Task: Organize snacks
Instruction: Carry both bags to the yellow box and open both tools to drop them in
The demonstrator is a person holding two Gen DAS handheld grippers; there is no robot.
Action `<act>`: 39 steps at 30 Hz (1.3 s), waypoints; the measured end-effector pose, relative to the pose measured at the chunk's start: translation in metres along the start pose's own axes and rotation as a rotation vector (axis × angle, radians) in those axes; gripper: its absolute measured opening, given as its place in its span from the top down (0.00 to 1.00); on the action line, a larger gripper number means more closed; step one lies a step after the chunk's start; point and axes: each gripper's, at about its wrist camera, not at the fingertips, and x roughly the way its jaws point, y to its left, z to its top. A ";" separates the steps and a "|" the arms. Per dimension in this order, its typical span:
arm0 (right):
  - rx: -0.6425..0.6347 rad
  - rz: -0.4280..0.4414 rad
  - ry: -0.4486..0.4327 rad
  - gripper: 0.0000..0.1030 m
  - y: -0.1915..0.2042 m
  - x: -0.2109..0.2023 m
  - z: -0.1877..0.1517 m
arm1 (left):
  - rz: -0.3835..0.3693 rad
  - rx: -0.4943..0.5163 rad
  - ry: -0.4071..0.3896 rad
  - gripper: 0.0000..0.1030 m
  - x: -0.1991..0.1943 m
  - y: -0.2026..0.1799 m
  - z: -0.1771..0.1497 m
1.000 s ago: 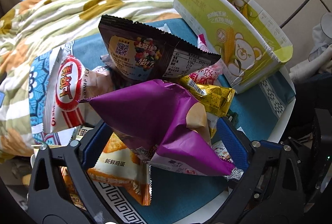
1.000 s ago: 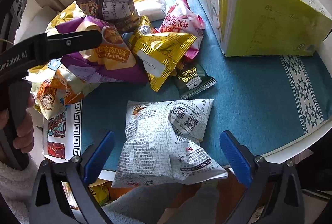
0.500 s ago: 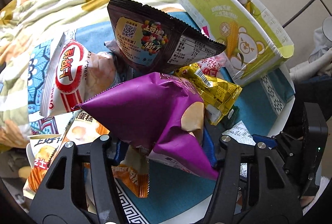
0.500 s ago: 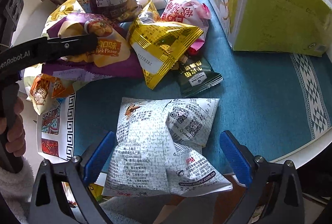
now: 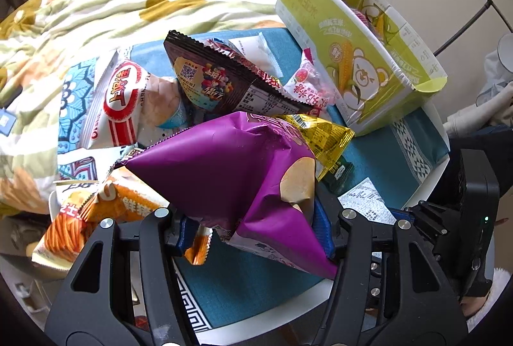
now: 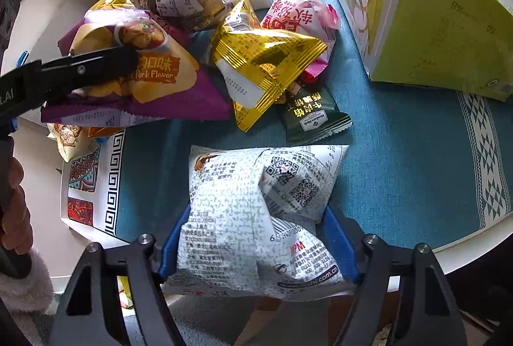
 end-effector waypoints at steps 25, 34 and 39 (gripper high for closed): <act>-0.189 0.024 -0.258 0.32 -0.067 -0.153 0.006 | 0.106 -0.118 -0.326 0.47 -0.115 -0.134 0.003; -0.185 -0.065 -0.350 0.32 -0.137 -0.207 0.024 | 0.096 -0.032 -0.353 0.47 -0.106 -0.190 0.057; -0.126 -0.100 -0.410 0.32 -0.172 -0.229 0.051 | 0.068 0.037 -0.309 0.47 -0.068 -0.209 0.095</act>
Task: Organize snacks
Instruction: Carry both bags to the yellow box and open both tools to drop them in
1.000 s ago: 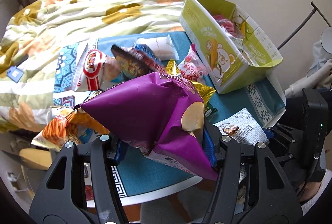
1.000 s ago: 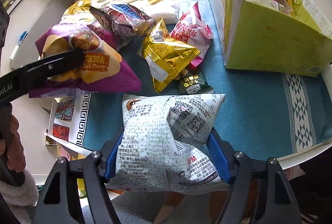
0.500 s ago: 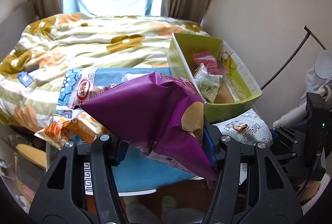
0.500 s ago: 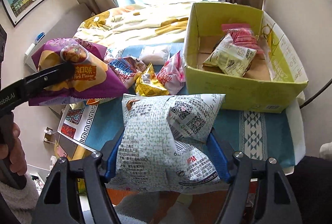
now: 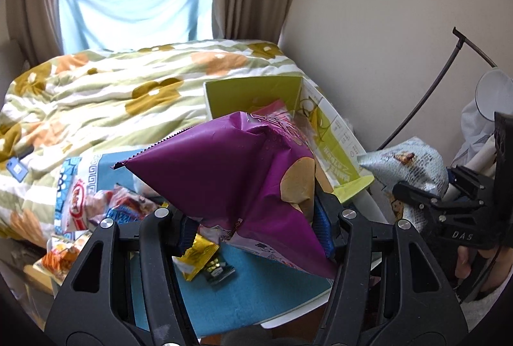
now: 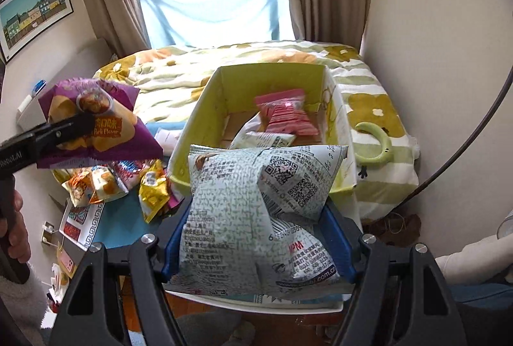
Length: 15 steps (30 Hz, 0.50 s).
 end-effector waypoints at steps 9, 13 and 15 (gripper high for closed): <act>0.120 -0.034 -0.026 0.32 -0.045 0.028 0.055 | -0.040 0.102 0.134 0.47 0.089 -0.017 0.042; 0.135 -0.029 -0.007 0.32 -0.051 0.049 0.071 | -0.049 0.139 0.213 0.46 0.119 -0.017 0.047; 0.141 -0.026 0.001 0.32 -0.052 0.057 0.077 | -0.047 0.149 0.246 0.44 0.130 -0.016 0.046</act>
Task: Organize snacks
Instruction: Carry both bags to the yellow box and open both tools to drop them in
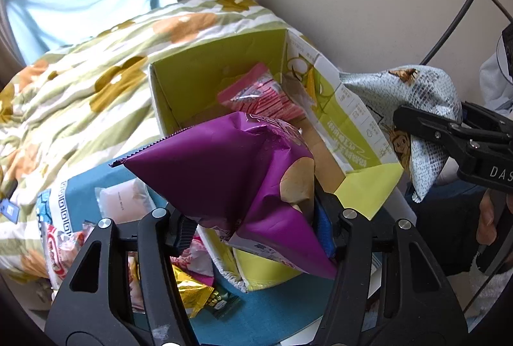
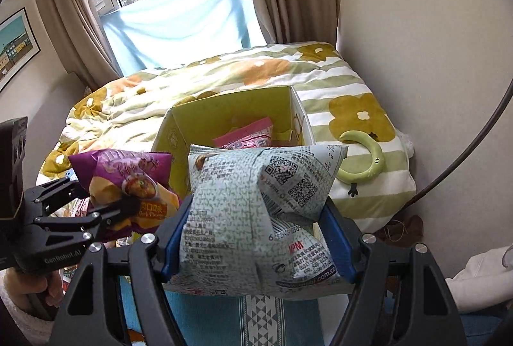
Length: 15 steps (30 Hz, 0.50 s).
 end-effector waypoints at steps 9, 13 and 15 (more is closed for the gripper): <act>0.015 0.007 0.055 0.32 0.000 0.031 0.010 | -0.027 -0.025 -0.025 0.01 -0.003 0.013 -0.007; 0.006 -0.004 0.072 0.32 0.001 0.040 0.009 | -0.014 -0.038 -0.034 0.01 -0.005 0.018 -0.014; -0.008 -0.016 0.082 0.32 0.002 0.047 0.007 | -0.025 -0.055 -0.043 0.01 -0.006 0.022 -0.017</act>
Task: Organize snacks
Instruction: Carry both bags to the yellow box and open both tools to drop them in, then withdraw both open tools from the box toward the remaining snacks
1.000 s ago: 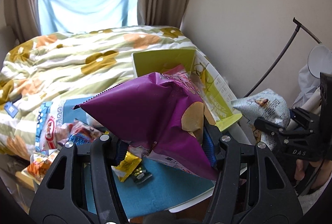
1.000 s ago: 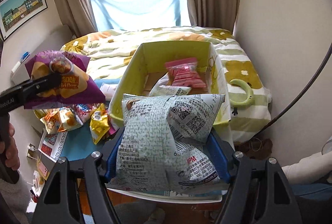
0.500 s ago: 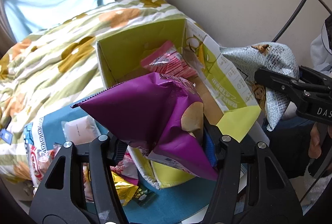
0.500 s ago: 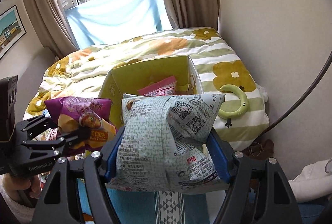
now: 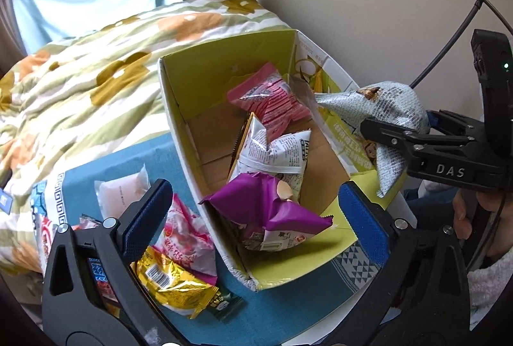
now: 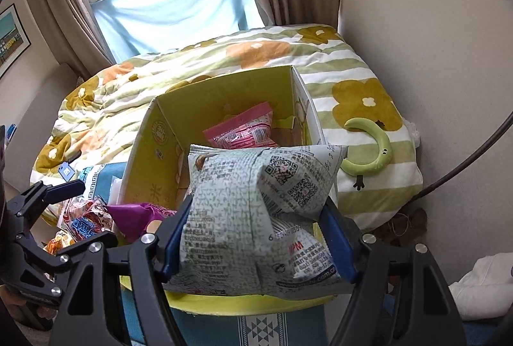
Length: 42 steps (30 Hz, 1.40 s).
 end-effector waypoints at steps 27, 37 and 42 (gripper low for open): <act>-0.052 0.048 -0.093 0.01 0.015 -0.002 -0.029 | 0.055 -0.044 -0.045 0.01 -0.032 -0.010 -0.033; -0.084 0.051 -0.173 0.01 0.024 -0.064 -0.045 | 0.118 -0.070 -0.163 0.01 -0.098 -0.031 -0.059; -0.108 0.047 -0.204 0.01 0.038 -0.103 -0.060 | 0.158 -0.105 -0.222 0.01 -0.136 -0.036 -0.082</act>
